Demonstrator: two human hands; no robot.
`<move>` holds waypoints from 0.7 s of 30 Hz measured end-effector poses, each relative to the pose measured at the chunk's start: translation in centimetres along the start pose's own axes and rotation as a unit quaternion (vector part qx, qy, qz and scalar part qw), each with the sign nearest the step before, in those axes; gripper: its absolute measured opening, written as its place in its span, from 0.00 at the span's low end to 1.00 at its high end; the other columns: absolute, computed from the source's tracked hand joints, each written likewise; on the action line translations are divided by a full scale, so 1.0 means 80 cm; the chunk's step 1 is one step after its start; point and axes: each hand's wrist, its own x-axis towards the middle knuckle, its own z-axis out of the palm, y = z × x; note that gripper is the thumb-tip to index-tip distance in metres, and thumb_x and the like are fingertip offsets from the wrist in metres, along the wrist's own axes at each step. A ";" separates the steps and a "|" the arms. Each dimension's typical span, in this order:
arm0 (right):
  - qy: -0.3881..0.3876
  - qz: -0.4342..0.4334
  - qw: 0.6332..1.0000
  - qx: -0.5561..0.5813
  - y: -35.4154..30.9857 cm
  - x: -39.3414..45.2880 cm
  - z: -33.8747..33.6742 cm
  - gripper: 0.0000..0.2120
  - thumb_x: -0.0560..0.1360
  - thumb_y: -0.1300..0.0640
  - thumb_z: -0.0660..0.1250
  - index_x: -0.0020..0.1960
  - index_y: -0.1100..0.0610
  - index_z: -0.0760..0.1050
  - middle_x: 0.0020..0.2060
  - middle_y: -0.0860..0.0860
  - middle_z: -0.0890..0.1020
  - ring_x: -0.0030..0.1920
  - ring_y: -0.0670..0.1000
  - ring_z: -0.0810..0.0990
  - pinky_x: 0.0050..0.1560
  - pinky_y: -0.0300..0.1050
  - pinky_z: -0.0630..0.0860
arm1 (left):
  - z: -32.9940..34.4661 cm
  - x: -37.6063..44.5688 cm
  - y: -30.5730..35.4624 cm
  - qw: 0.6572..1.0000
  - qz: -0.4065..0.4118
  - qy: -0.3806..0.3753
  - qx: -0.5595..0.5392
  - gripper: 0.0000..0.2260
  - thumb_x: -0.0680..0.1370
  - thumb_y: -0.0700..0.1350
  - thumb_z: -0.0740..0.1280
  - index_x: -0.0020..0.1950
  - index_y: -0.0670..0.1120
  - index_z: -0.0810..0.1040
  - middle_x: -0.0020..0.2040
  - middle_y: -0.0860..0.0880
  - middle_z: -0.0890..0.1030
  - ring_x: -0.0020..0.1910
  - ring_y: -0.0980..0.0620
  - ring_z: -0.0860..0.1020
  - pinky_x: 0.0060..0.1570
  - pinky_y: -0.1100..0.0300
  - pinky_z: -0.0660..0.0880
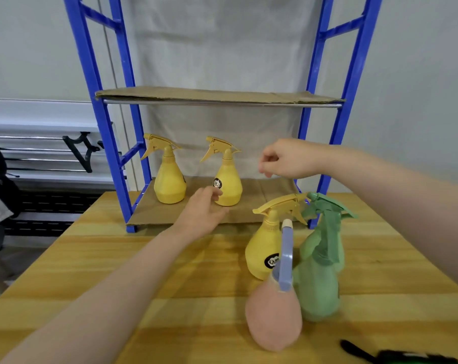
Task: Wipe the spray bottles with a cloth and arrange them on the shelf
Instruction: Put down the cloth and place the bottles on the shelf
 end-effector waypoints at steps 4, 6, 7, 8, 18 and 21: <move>-0.052 -0.002 0.999 -0.013 0.003 -0.034 -0.004 0.16 0.78 0.40 0.63 0.54 0.51 0.80 0.48 0.46 0.83 0.49 0.49 0.80 0.53 0.46 0.77 | 0.007 -0.032 0.013 0.994 0.023 -0.093 -0.043 0.17 0.78 0.51 0.68 0.65 0.50 0.73 0.60 0.53 0.75 0.59 0.57 0.74 0.59 0.64 0.70; -0.087 -0.004 0.996 -0.002 0.004 -0.051 -0.007 0.17 0.75 0.37 0.66 0.54 0.49 0.79 0.47 0.44 0.83 0.48 0.46 0.80 0.53 0.44 0.77 | 0.011 -0.049 0.019 0.984 0.025 -0.152 -0.084 0.17 0.79 0.50 0.68 0.66 0.50 0.72 0.61 0.55 0.76 0.61 0.57 0.74 0.59 0.68 0.71; -0.106 -0.005 0.994 0.006 0.004 -0.058 -0.008 0.16 0.74 0.38 0.67 0.53 0.48 0.79 0.47 0.43 0.82 0.48 0.44 0.80 0.53 0.43 0.77 | 0.014 -0.056 0.022 0.980 0.029 -0.176 -0.091 0.19 0.78 0.50 0.69 0.67 0.50 0.72 0.62 0.56 0.76 0.62 0.58 0.74 0.58 0.71 0.70; -0.120 -0.005 0.993 0.017 0.005 -0.065 -0.009 0.16 0.73 0.38 0.69 0.54 0.48 0.79 0.48 0.43 0.82 0.48 0.43 0.80 0.54 0.42 0.78 | 0.018 -0.063 0.023 0.976 0.033 -0.193 -0.091 0.20 0.78 0.50 0.70 0.69 0.50 0.71 0.63 0.56 0.76 0.62 0.59 0.74 0.58 0.73 0.69; -0.053 -0.017 0.997 -0.061 0.006 -0.077 0.011 0.07 0.78 0.55 0.67 0.55 0.49 0.77 0.48 0.43 0.81 0.50 0.46 0.80 0.52 0.46 0.79 | 0.043 -0.088 0.038 0.973 0.010 -0.226 -0.051 0.34 0.73 0.54 0.74 0.74 0.51 0.63 0.65 0.57 0.73 0.61 0.58 0.73 0.55 0.70 0.70; -0.030 -0.029 0.997 -0.068 0.004 -0.074 0.021 0.08 0.79 0.57 0.63 0.55 0.49 0.77 0.48 0.44 0.81 0.50 0.48 0.80 0.52 0.48 0.79 | 0.050 -0.087 0.036 0.977 0.006 -0.209 -0.045 0.33 0.71 0.55 0.75 0.73 0.51 0.65 0.62 0.55 0.77 0.58 0.57 0.76 0.58 0.62 0.73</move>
